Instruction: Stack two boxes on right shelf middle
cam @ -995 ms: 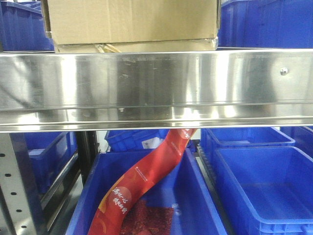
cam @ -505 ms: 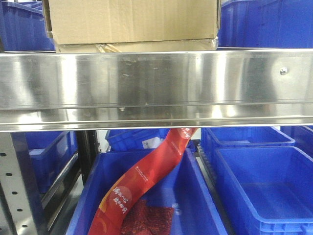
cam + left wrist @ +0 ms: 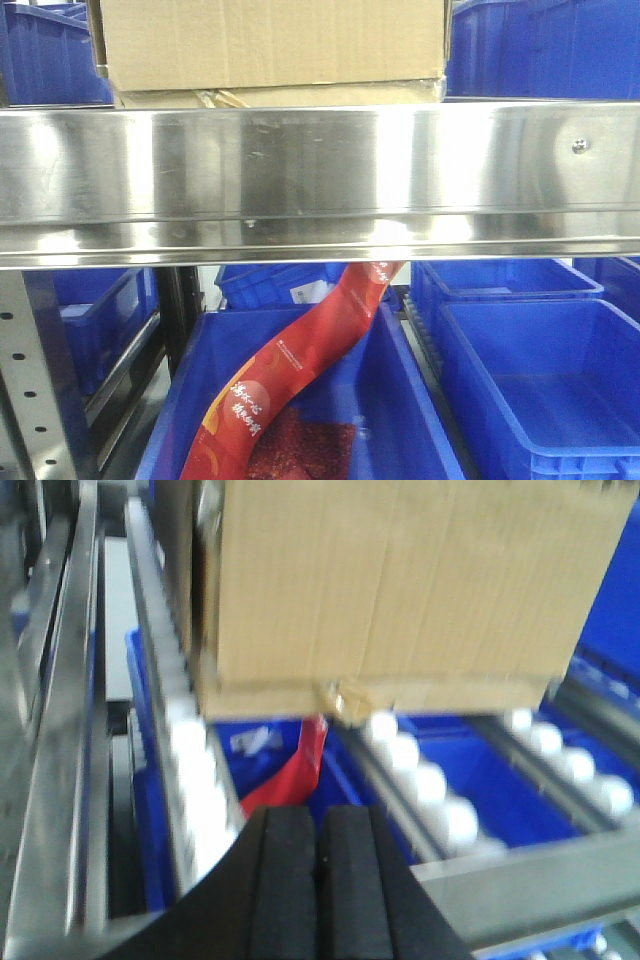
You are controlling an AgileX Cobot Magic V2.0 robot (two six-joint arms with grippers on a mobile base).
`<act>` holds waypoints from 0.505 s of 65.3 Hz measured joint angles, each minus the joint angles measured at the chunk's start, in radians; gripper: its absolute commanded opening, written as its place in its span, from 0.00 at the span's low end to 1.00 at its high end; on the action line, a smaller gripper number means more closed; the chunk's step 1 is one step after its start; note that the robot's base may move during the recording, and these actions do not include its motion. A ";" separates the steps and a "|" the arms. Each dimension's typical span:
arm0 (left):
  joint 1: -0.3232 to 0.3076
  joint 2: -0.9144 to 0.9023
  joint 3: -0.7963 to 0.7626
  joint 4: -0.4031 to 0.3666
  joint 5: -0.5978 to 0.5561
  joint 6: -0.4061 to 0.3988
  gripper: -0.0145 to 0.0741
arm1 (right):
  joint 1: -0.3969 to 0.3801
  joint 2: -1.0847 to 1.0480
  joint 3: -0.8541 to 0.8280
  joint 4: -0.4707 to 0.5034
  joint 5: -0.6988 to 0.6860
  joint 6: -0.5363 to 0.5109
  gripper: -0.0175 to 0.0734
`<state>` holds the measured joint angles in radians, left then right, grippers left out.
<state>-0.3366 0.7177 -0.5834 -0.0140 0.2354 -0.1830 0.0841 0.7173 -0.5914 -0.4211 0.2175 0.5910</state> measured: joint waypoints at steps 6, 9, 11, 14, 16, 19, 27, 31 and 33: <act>0.000 -0.045 0.033 0.000 0.005 0.000 0.04 | -0.006 -0.073 0.047 0.000 -0.004 0.000 0.02; 0.000 -0.064 0.041 0.000 0.009 0.000 0.04 | -0.008 -0.115 0.063 0.000 -0.006 0.000 0.02; 0.000 -0.072 0.043 0.000 0.009 0.000 0.04 | -0.008 -0.137 0.067 0.000 -0.008 0.000 0.02; 0.000 -0.081 0.043 0.000 0.007 0.000 0.04 | -0.008 -0.160 0.070 0.000 -0.013 0.000 0.02; 0.000 -0.086 0.043 0.000 0.007 0.000 0.04 | -0.008 -0.172 0.072 0.000 -0.017 0.000 0.02; 0.000 -0.087 0.043 0.000 0.007 0.000 0.04 | -0.008 -0.191 0.072 0.000 -0.021 0.000 0.02; 0.000 -0.087 0.045 0.000 0.004 0.000 0.04 | -0.008 -0.213 0.072 0.000 -0.023 0.002 0.02; 0.000 -0.087 0.045 0.000 0.004 0.000 0.04 | -0.008 -0.216 0.072 0.000 -0.023 0.002 0.02; 0.000 -0.087 0.045 0.000 0.004 0.000 0.04 | -0.008 -0.216 0.072 0.000 -0.023 0.002 0.02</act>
<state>-0.3366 0.6303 -0.5385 -0.0140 0.2398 -0.1830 0.0763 0.5018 -0.5190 -0.4211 0.1949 0.5928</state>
